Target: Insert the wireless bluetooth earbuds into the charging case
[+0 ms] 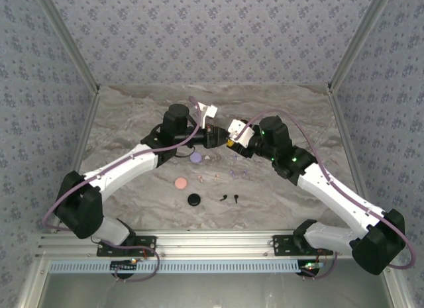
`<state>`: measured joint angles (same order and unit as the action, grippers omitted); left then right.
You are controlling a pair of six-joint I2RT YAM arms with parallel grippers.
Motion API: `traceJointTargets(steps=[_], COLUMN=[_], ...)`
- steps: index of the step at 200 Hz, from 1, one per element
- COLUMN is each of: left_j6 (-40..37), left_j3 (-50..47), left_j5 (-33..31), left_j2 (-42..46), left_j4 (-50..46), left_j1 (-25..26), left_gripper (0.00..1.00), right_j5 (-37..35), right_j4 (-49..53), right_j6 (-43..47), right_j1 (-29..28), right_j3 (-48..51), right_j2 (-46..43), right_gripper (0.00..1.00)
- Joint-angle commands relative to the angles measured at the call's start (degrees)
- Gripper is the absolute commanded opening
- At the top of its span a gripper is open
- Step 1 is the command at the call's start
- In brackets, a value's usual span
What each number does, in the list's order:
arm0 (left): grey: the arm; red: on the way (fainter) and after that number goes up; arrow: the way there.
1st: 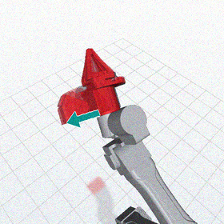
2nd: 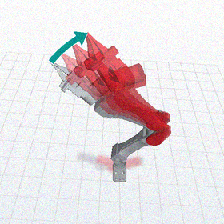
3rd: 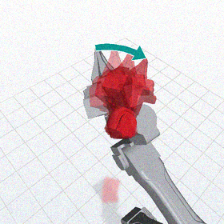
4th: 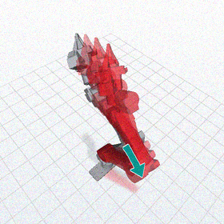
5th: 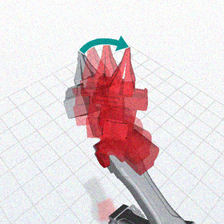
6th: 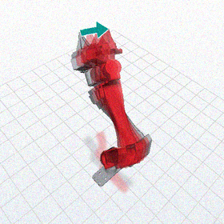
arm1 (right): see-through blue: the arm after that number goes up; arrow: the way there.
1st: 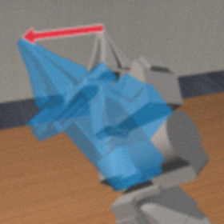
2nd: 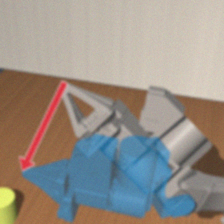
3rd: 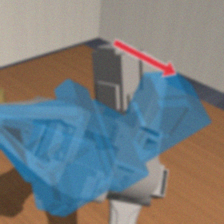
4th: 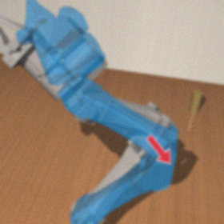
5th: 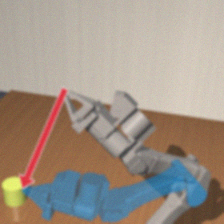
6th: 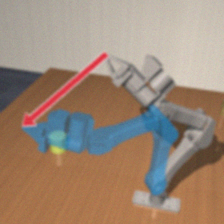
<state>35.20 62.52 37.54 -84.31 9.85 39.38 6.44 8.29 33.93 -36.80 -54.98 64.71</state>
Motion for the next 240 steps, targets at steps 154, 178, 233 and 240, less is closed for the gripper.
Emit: traceJointTargets(steps=[154,178,233,240], left_j6=[-7.8,-9.9,-15.5,-16.2], left_j3=[-13.3,-17.3,-19.4,-19.3], left_j5=[-13.3,-13.6,-9.4,-8.8], left_j2=[10.1,11.5,13.0,13.2], left_j4=[22.0,30.8,36.6,36.4], left_j1=[0.3,0.3,1.5,1.9], left_gripper=[0.03,0.00,0.00,0.00], right_j5=[31.5,34.2,31.0,30.7], right_j4=[3.6,-4.6,-12.2,-12.9], right_j6=[-22.7,-31.0,-38.4,-38.5], right_j1=[13.1,15.5,15.7,15.4], right_j3=[-0.9,3.3,5.4,5.1], right_j2=[-5.6,-8.8,-8.4,-8.1], right_gripper=[1.00,1.00,0.96,0.95])
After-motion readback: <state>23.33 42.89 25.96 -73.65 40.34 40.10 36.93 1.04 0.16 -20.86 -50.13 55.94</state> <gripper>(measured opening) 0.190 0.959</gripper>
